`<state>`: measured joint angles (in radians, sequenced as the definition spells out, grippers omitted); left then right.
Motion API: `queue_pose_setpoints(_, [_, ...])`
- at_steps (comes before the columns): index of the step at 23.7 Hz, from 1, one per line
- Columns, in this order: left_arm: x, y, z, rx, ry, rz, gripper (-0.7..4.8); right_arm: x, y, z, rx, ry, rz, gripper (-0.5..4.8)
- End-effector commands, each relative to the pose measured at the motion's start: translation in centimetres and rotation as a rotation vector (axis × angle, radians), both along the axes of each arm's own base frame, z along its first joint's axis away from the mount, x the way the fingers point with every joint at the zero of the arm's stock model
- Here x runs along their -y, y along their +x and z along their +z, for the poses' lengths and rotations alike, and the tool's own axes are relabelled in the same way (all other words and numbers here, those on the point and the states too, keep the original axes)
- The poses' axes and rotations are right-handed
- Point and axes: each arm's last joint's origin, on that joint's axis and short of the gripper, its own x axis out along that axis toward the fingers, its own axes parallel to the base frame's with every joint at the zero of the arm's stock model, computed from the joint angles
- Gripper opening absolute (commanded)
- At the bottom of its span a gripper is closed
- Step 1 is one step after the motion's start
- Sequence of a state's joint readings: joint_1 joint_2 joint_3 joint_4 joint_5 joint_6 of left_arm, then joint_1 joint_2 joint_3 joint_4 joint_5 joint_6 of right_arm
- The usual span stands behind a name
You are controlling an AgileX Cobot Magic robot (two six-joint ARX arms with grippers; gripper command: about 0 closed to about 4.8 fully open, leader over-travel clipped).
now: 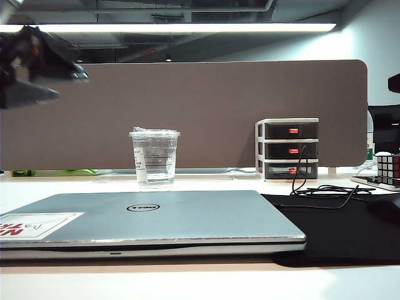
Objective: Pick up the coffee cup and place it on the left side of the laptop.
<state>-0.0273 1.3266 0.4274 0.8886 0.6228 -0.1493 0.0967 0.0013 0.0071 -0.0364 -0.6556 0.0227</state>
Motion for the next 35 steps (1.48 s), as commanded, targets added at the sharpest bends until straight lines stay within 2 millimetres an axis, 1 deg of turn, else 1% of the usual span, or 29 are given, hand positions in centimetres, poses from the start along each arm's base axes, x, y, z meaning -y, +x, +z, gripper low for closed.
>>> queue_pose_setpoints(1, [0.1,1.7,-0.8,-0.005,0.018,0.01,4.79,0.0,0.0,-0.1,0.003,0.003,0.002,-0.01])
queue_pose_setpoints(3, [0.0,2.3,-1.4,-0.03,0.021,0.052,4.79,0.0,0.0,-0.1,0.004,0.004,0.003,-0.01])
queue_pose_setpoints(6, [-0.1,2.4,-1.8,-0.061,0.004,0.072,4.79,0.0,0.0,-0.1,0.003,0.004,0.003,-0.01])
queue_pose_setpoints(9, [0.1,2.4,-1.7,-0.025,0.05,0.076,4.79,0.0,0.0,-0.1,0.004,0.004,0.003,-0.01])
queue_pose_setpoints(10, [0.3,2.4,-1.7,0.039,0.135,0.052,4.79,0.0,0.0,-0.1,0.003,0.004,0.002,-0.01])
queue_pose_setpoints(11, [0.5,2.4,-1.6,0.111,0.205,-0.009,4.79,0.0,0.0,-0.1,0.004,0.003,0.001,-0.01])
queue_pose_setpoints(13, [0.6,2.7,-1.7,0.187,0.253,-0.092,4.79,0.0,0.0,-0.1,0.002,0.004,0.001,-0.01])
queue_pose_setpoints(17, [0.7,4.0,-2.3,0.163,0.253,-0.106,4.79,0.0,0.0,-0.1,0.002,0.003,0.002,-0.01])
queue_pose_setpoints(23, [1.0,6.4,-3.6,0.13,0.239,-0.185,4.79,0.0,0.0,-0.1,0.001,0.003,0.002,-0.01])
queue_pose_setpoints(25, [1.2,8.4,-4.5,0.089,0.192,-0.265,4.79,0.0,0.0,-0.1,0.001,0.003,0.001,-0.01])
queue_pose_setpoints(27, [1.3,9.7,-5.1,0.079,0.182,-0.29,4.79,0.0,0.0,-0.1,0.001,0.003,0.001,-0.01])
queue_pose_setpoints(30, [1.6,11.1,-5.9,0.073,0.176,-0.327,4.79,0.0,0.0,-0.1,0.0,0.003,0.001,-0.01])
queue_pose_setpoints(34, [1.8,12.7,-6.7,0.07,0.175,-0.333,4.79,0.0,0.0,-0.1,0.0,0.003,0.001,-0.01])
queue_pose_setpoints(35, [1.9,13.4,-7.0,0.071,0.172,-0.347,4.79,0.0,0.0,-0.1,0.0,0.003,-0.002,-0.01])
